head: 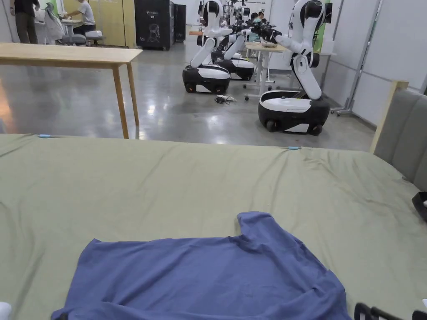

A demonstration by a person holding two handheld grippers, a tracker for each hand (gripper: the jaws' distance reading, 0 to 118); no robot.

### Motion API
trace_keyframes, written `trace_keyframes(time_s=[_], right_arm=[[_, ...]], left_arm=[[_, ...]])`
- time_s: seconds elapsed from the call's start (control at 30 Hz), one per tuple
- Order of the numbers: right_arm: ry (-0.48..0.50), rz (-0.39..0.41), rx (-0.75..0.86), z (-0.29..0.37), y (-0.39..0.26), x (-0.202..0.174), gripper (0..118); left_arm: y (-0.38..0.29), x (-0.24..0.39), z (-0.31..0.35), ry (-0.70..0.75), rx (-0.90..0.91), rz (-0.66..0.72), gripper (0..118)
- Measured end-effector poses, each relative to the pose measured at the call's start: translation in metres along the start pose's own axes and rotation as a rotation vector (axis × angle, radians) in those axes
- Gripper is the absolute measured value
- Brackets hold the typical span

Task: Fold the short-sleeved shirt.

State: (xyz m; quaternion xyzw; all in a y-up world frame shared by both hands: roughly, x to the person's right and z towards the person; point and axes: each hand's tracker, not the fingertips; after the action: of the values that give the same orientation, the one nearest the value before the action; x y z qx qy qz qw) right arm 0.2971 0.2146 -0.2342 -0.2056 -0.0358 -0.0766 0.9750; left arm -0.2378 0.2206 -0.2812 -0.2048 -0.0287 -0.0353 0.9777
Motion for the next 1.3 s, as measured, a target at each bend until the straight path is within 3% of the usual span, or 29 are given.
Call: trace_keyframes(time_s=[0.1,0.13,0.17,0.2,0.23,0.27,0.3,0.4,0.5,0.67,0.73,0.77,0.8,0.83,1.07,1.13,1.17,1.2,1.27,1.3], right_arm=[[0.059,-0.002,0.135,0.000,0.005,-0.021,106],[0.051,0.037,0.177,-0.001,0.001,-0.030,105],[0.031,0.064,0.195,-0.002,-0.001,-0.039,96],[0.032,0.080,0.185,-0.004,-0.003,-0.046,63],[0.032,0.085,0.183,-0.009,-0.007,-0.051,28],[0.011,0.099,0.180,-0.012,-0.010,-0.057,4],[-0.031,0.126,0.179,-0.015,-0.013,-0.063,3],[0.054,0.115,0.179,-0.020,-0.020,-0.064,3],[0.035,0.182,0.139,-0.029,-0.021,-0.071,3],[0.048,0.192,0.098,-0.047,-0.020,-0.071,3],[0.044,0.196,0.079,-0.057,-0.017,-0.069,3],[0.039,0.196,0.066,-0.063,-0.014,-0.069,3],[0.035,0.193,0.057,-0.068,-0.011,-0.067,3],[0.032,0.188,0.040,-0.075,-0.008,-0.065,3],[0.006,0.183,-0.097,-0.156,0.041,-0.043,3],[-0.005,0.167,-0.127,-0.195,0.059,-0.033,3],[-0.018,0.161,-0.184,-0.221,0.071,-0.027,7],[-0.015,0.150,-0.248,-0.247,0.080,-0.022,36],[-0.003,0.124,-0.388,-0.299,0.088,-0.013,98],[-0.019,0.137,-0.441,-0.332,0.083,-0.003,111]], left_arm=[[0.013,0.014,0.005,-0.031,0.149,0.025,111],[0.016,0.019,0.005,-0.039,0.175,0.027,110],[0.016,0.025,0.003,-0.049,0.159,0.026,107],[0.017,0.028,-0.001,-0.063,0.139,0.022,84],[0.017,0.031,-0.006,-0.087,0.091,0.002,49],[0.016,0.033,-0.010,-0.082,0.068,-0.026,6],[0.014,0.038,-0.016,-0.044,0.048,-0.059,0],[0.013,0.027,-0.036,-0.081,-0.015,-0.035,0],[0.021,0.020,-0.070,-0.028,-0.076,-0.085,0],[0.048,0.000,-0.164,0.012,-0.144,-0.147,0],[0.057,-0.003,-0.210,0.024,-0.188,-0.206,25],[0.059,-0.005,-0.237,0.021,-0.243,-0.227,58],[0.059,-0.007,-0.264,0.024,-0.307,-0.255,102],[0.056,-0.009,-0.288,0.037,-0.365,-0.276,109],[0.030,-0.014,-0.383,0.076,-0.468,-0.325,102],[0.030,-0.013,-0.384,0.041,-0.506,-0.324,67],[0.033,-0.013,-0.381,-0.020,-0.504,-0.267,41],[0.037,-0.012,-0.376,-0.053,-0.491,-0.242,8],[0.041,-0.001,-0.364,-0.051,-0.478,-0.282,6],[0.042,0.004,-0.359,-0.046,-0.466,-0.313,6]])
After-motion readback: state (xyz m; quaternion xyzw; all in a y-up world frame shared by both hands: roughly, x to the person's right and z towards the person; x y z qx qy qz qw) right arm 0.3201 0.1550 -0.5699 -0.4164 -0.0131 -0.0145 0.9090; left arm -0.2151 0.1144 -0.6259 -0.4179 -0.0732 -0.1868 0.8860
